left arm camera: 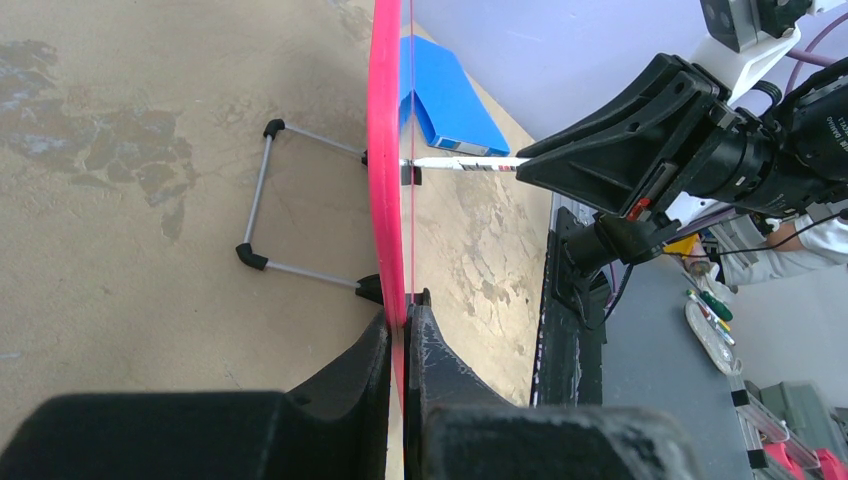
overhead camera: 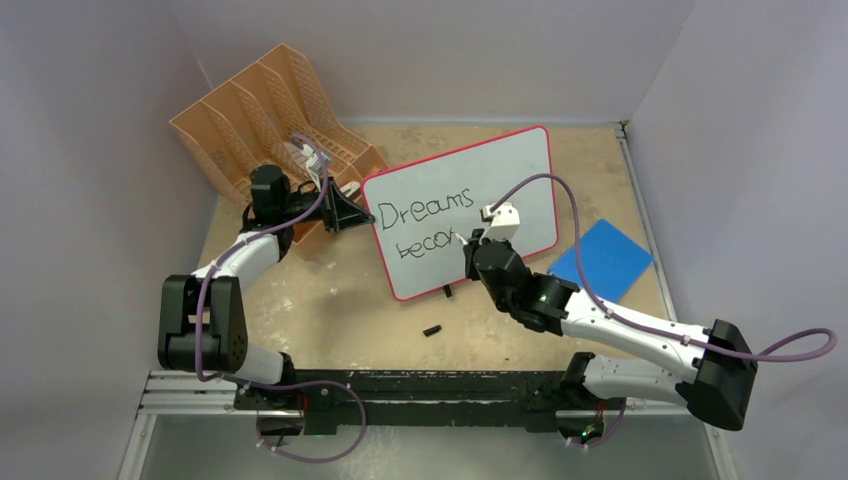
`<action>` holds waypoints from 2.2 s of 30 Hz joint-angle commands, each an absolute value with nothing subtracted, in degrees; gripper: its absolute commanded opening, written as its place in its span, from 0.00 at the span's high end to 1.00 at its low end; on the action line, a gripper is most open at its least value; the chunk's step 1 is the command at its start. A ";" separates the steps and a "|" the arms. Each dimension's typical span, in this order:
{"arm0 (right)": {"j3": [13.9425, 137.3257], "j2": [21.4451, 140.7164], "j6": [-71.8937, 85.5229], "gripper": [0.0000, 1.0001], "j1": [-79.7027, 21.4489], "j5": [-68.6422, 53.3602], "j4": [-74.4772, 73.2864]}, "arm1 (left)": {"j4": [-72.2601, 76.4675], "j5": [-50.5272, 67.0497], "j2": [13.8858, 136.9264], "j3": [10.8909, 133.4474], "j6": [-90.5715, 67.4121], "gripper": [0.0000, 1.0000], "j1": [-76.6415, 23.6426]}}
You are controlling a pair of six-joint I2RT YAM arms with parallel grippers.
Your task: Write a sentence on the whiteboard
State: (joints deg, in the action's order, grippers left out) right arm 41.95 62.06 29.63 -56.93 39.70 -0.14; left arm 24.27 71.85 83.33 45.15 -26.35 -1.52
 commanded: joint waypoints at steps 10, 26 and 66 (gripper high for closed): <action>42.37 61.26 32.64 1.00 -56.86 39.53 -3.60 | 24.87 71.63 81.91 46.87 -24.35 1.00 -1.36; 42.98 59.49 31.02 1.00 -56.87 40.29 -0.60 | 24.87 71.52 82.00 46.87 -24.35 1.00 -1.39; 42.36 62.93 29.99 1.00 -56.86 39.88 3.03 | 24.87 71.57 82.00 46.82 -24.35 1.00 -1.40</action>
